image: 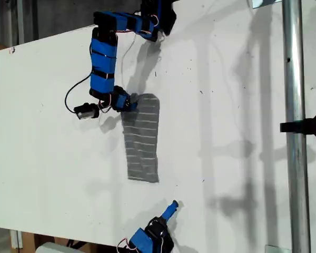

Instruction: Grasp corners of a towel and fold twice.

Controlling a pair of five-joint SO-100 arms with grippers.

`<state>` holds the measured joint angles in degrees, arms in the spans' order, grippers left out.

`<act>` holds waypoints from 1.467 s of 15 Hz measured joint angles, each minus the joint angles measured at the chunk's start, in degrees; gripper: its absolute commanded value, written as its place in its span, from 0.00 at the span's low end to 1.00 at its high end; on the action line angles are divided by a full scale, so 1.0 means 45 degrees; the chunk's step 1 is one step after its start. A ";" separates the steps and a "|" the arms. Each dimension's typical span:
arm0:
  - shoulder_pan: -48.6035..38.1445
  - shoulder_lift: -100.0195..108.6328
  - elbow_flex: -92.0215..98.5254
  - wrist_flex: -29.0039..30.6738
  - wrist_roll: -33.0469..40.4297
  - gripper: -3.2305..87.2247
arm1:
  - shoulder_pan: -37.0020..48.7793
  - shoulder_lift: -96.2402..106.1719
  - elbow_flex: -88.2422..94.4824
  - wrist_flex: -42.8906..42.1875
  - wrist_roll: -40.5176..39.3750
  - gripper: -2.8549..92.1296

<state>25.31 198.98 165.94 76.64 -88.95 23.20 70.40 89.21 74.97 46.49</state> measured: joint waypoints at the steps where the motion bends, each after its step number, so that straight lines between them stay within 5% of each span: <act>1: 0.0020 0.0000 0.0078 -0.0098 0.0020 0.22 | -0.0293 0.1582 0.1504 0.0898 0.0391 0.03; 5: 0.0000 0.0000 0.0449 -0.0703 0.0449 0.22 | -0.2969 1.0195 0.5996 0.4414 0.3457 0.03; 7: -0.0020 0.0000 0.0449 -0.0859 0.0703 0.22 | -0.4160 1.2988 0.6289 0.4609 0.4395 0.03; 16: -0.0586 0.0000 0.0527 -0.1172 0.0937 0.22 | -0.3145 0.6035 0.3164 -0.4180 0.3086 0.03; 17: -0.0586 0.0000 0.0605 -0.1191 0.0937 0.22 | -0.2891 0.4980 0.2871 -0.4863 0.3008 0.08; 20: -0.0586 0.0000 0.0742 -0.1191 0.0840 0.22 | -0.2344 0.1758 0.0996 -0.5332 0.2754 0.47; 22: -0.0605 0.0000 0.0918 -0.1387 0.0742 0.22 | -0.2324 0.0664 -0.0762 -0.4668 0.2461 0.43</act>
<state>22.59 198.98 170.07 70.40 -85.61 12.74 73.39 85.78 53.96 57.57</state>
